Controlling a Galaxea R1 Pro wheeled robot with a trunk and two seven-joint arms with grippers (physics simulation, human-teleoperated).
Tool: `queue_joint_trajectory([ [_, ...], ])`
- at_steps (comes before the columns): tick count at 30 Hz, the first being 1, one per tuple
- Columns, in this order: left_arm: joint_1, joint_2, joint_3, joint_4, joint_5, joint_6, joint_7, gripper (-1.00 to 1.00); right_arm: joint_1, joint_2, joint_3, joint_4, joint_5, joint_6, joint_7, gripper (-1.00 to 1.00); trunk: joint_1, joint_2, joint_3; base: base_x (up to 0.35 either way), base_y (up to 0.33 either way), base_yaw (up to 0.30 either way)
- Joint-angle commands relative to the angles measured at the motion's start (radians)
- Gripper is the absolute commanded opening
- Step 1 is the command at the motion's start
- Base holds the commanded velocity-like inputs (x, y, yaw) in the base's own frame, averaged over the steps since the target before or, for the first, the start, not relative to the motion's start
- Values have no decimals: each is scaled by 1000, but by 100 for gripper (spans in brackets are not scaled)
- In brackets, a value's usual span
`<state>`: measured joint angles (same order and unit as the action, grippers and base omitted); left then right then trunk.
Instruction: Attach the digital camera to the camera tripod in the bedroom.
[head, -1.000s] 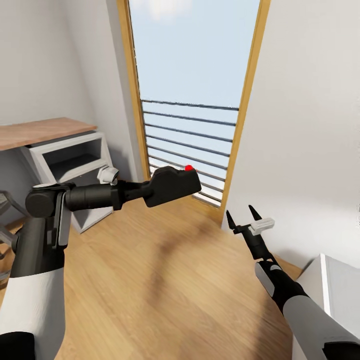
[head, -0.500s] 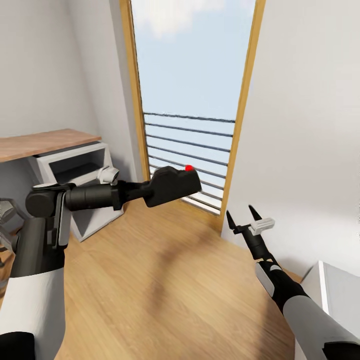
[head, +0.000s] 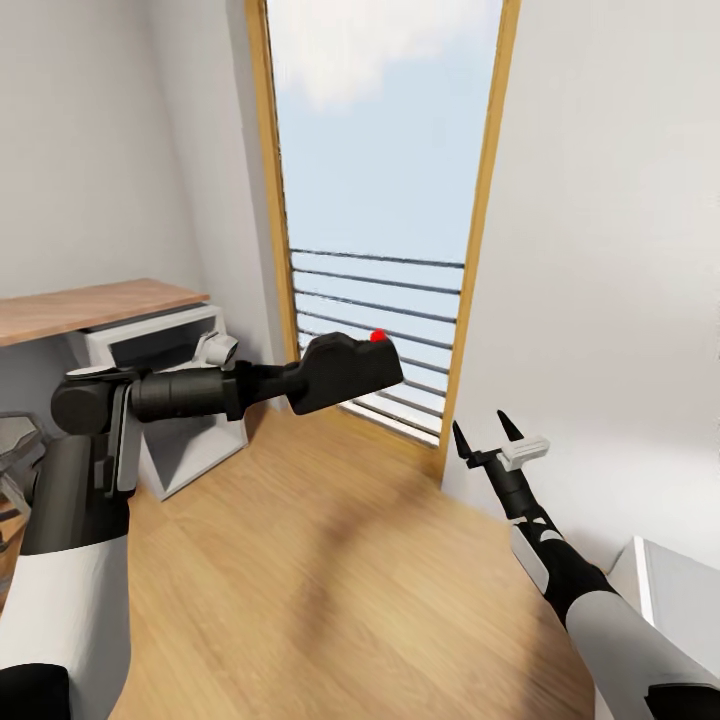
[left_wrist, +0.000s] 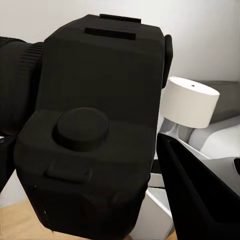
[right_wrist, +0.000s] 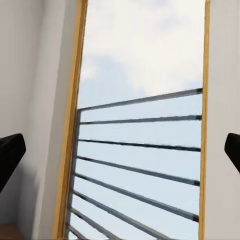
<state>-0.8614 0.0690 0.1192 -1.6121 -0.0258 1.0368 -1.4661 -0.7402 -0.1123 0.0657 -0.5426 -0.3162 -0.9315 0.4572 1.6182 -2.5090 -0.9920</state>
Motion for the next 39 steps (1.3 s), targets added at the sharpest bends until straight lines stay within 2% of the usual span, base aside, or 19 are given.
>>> queue_joint_trajectory([
  [1,-1,0,0,0,-3,10,-7,-100,-1,-1,6,1,-11,-3,3,100,-1,0,3,0,0,0],
  [39,-1,-1,0,1,-3,10,-7,-100,-1,-1,6,1,-11,-1,3,100,-18,9,150,0,0,0],
])
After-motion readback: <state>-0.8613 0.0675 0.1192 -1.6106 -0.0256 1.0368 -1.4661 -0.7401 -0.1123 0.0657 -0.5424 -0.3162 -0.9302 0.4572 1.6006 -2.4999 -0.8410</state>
